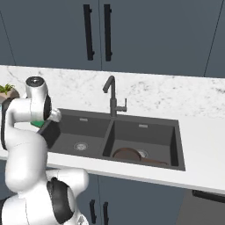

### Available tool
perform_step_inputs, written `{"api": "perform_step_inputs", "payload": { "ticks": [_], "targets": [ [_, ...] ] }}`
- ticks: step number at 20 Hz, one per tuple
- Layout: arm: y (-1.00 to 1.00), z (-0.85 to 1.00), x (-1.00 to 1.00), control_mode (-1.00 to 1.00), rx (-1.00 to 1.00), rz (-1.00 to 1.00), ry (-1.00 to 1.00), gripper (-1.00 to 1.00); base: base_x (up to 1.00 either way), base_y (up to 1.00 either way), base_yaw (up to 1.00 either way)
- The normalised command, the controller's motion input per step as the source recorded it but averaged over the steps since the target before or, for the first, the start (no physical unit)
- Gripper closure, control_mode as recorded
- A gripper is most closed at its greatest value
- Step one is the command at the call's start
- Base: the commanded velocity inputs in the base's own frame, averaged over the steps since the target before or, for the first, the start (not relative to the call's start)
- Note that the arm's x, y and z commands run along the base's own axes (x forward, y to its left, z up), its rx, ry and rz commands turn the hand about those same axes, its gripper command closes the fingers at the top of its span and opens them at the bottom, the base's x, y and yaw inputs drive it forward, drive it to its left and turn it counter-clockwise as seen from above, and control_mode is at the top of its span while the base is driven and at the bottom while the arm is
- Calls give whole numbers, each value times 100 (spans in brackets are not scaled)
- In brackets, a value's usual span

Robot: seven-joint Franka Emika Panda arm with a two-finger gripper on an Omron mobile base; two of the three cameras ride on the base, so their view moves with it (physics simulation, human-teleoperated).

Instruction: Pick the pan and sponge and place them into the sink. Then turn on the water.

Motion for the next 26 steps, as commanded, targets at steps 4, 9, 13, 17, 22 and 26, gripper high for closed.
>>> {"api": "perform_step_inputs", "payload": {
  "ticks": [4, 9, 13, 17, 22, 26],
  "targets": [
    [-99, 0, -3, -100, 0, 11, 11, 100, 0, 0, 0],
    [-90, -1, -5, -100, 0, 8, 6, 100, 0, 0, 0],
    [-98, -9, 0, -100, 0, 3, 0, 100, 0, 0, 0],
    [-100, -17, 0, -100, 0, 0, 0, 100, 0, 0, 0],
    [-99, -50, 9, -100, -1, 0, 5, 100, 0, 0, 0],
    [-89, -70, 34, -100, -7, 0, 11, 100, 0, 0, 0]
  ]
}}
